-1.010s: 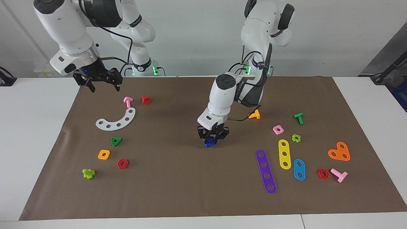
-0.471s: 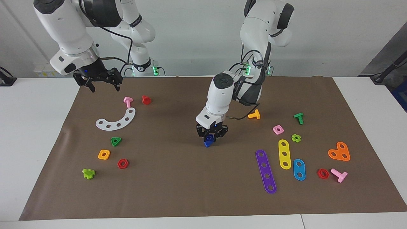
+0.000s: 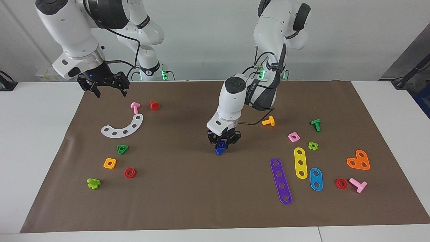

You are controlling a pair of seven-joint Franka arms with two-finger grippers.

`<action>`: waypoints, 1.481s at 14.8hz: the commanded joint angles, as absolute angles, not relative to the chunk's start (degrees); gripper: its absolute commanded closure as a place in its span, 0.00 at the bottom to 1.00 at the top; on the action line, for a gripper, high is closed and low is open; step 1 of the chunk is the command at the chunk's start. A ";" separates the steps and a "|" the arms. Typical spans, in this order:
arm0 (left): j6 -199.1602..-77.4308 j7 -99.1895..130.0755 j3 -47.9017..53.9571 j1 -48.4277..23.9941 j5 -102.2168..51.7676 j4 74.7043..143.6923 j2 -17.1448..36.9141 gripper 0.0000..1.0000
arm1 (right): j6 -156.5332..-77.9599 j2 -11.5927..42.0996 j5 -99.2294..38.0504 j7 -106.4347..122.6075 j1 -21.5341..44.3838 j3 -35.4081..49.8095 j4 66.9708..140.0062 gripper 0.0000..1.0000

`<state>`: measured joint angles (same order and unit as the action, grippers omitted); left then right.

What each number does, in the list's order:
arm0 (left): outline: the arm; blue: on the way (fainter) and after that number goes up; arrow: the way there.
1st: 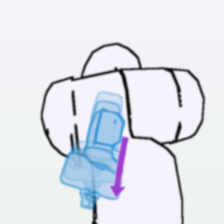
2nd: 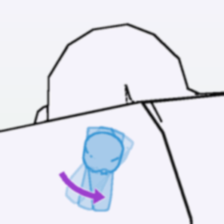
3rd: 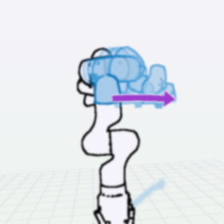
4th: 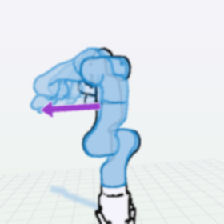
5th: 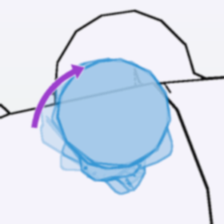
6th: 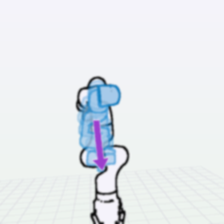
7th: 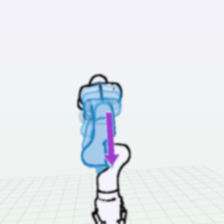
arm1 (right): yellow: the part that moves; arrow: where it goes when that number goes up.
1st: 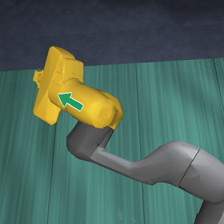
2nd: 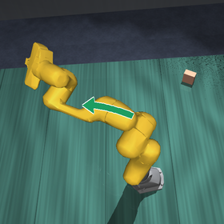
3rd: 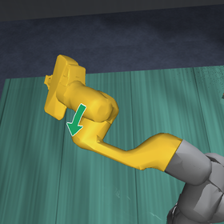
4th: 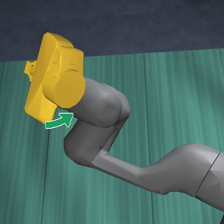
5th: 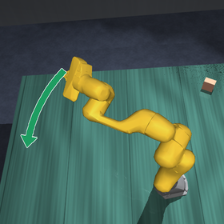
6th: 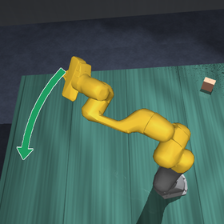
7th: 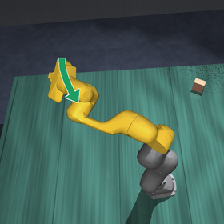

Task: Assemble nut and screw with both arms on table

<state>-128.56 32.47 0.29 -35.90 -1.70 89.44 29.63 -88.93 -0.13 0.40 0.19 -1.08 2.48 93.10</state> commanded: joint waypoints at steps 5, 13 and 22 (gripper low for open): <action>-125.59 33.31 -1.05 -37.35 -2.02 88.07 29.09 1.00 | -90.35 -1.41 -1.23 0.88 -2.02 2.81 94.75 0.00; -131.39 33.14 -0.97 -37.35 -1.76 91.57 29.01 1.00 | -90.79 -1.23 -1.23 0.97 -2.02 2.81 94.49 0.00; -135.27 32.87 -1.05 -37.27 -1.76 93.70 28.56 0.00 | -86.75 0.62 -3.60 0.62 -2.37 2.81 88.94 0.00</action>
